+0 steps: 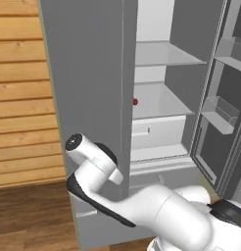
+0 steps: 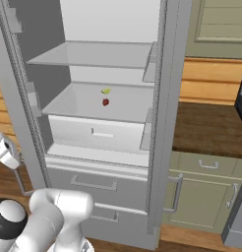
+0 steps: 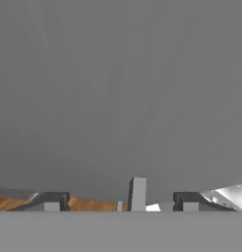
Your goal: Take the strawberry from the fridge and place it on top of the pancake, located on the dining counter.
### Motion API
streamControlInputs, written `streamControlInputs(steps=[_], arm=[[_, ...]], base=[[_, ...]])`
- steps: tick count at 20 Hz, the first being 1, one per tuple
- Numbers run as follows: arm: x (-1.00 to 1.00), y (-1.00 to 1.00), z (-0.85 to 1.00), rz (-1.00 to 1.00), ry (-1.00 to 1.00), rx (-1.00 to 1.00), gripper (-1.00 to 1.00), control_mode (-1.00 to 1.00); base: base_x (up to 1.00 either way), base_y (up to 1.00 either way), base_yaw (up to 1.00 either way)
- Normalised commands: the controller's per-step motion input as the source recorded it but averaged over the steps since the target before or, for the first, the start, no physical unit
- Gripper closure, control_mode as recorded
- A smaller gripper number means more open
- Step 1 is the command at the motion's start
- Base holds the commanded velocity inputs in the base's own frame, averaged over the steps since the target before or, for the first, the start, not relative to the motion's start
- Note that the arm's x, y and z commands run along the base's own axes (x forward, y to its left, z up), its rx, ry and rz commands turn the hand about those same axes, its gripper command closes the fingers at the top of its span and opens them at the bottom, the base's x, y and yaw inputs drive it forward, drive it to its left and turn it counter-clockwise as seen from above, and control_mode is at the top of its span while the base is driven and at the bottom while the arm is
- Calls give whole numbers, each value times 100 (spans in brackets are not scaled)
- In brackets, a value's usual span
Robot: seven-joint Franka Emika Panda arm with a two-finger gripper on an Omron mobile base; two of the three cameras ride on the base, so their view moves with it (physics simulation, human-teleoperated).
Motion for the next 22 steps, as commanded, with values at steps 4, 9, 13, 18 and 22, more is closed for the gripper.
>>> streamControlInputs(steps=[4, 9, 13, 18, 22], arm=[[-32, 34, 55, -7, 0, -7, -100, -100], [-44, 13, 58, -2, 0, -3, -100, -100], [-86, -17, 63, 0, -3, 0, -100, -100], [-88, -66, 96, 17, -9, 18, -100, -100], [-68, -51, 100, 24, -4, 25, -100, -100]], base=[[0, 0, 0], [0, 0, 0], [0, 0, 0], [0, 0, 0], [0, 0, 0]])
